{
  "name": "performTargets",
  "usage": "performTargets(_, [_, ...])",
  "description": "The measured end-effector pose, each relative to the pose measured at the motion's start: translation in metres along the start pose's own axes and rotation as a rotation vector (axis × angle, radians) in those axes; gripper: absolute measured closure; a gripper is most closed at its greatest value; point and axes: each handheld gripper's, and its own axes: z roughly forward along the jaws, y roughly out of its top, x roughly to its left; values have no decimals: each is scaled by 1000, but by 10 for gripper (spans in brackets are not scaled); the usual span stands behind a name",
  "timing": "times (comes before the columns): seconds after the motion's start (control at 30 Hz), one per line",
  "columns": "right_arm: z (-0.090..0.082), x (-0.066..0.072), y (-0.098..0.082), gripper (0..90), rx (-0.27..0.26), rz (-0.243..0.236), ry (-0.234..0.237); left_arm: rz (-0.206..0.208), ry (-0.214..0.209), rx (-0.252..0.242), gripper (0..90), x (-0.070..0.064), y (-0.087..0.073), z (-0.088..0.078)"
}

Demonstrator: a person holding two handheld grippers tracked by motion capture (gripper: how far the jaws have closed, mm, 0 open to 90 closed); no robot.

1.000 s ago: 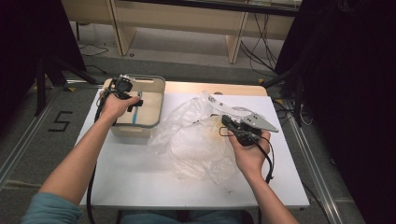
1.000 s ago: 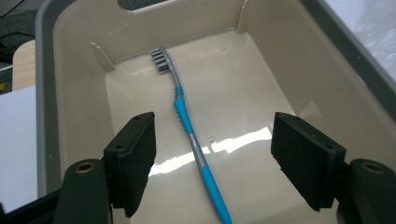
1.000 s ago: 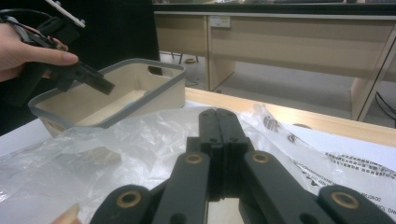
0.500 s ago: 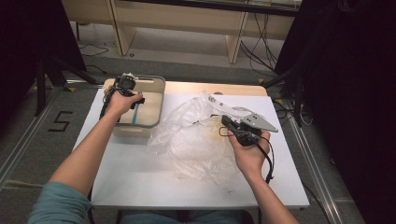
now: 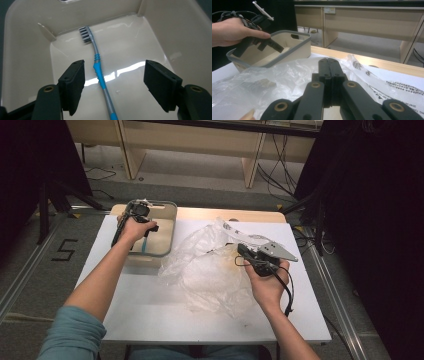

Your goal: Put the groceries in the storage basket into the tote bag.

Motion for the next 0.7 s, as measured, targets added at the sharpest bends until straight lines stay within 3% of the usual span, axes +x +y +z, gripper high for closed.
performTargets(0.47, [0,0,0,900,0,-2,4,-29,-5,60,374,3,-8,17])
performTargets(0.7, [-1,0,0,900,2,1,5,-54,-10,66,410,8,-14,26])
